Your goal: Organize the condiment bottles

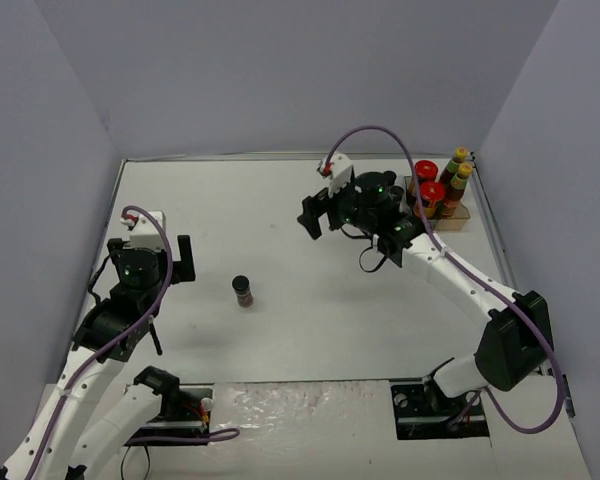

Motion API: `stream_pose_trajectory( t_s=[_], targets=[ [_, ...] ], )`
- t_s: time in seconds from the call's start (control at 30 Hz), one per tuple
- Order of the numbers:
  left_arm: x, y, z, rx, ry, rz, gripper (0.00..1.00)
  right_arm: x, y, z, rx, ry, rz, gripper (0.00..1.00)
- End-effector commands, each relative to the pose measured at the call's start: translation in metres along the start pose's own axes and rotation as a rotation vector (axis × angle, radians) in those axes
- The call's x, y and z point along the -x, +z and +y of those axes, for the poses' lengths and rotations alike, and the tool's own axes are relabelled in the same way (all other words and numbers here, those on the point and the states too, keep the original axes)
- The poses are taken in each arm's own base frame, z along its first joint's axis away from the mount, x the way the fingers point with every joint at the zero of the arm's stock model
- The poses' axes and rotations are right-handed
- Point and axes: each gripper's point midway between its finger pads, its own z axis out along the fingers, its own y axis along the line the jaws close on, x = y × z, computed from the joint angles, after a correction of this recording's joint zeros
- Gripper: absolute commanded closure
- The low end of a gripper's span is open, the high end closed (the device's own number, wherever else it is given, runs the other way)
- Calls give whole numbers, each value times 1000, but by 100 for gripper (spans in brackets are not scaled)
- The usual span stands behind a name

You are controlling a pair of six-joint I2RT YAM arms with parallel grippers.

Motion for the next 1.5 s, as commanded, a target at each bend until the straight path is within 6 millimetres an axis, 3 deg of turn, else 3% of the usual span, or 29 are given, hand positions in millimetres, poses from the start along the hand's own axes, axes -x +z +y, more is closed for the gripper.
stream_pose_trajectory(
  t_s=[0.0, 0.23, 0.4, 0.67, 0.87, 1.0, 1.17, 1.23, 1.3, 1.4, 1.43, 1.47],
  targets=[
    [37, -9, -5, -51, -49, -137, 3, -10, 15, 78, 246, -86, -10, 1],
    [69, -30, -16, -158, -73, -244, 3, -42, 47, 152, 372, -137, 57, 1],
    [95, -39, -21, -199, -92, -323, 3, -55, 65, 179, 417, -162, 66, 1],
    [126, -36, -25, -200, -98, -389, 3, -76, 94, 195, 430, -160, 107, 3],
    [148, -33, -20, -158, -100, -442, 3, -82, 107, 199, 428, -153, 110, 10],
    [152, -25, -17, -116, -89, -433, 3, -85, 109, 196, 418, -148, 130, 35],
    [161, -21, -20, -121, -93, -454, 3, -79, 97, 175, 340, -150, 140, 90],
    [163, -18, -18, -99, -93, -448, 3, -67, 86, 157, 294, -136, 130, 98],
    [166, -14, -15, -74, -86, -440, 3, -52, 74, 127, 212, -115, 114, 100],
    [170, -11, -12, -51, -75, -440, 3, -38, 55, 66, 45, -75, 102, 100],
    [171, -10, -10, -43, -76, -446, 3, -33, 47, 55, 5, -72, 94, 100],
    [172, -7, -8, -30, -75, -451, 3, -26, 33, 22, -84, -55, 83, 100]
  ],
)
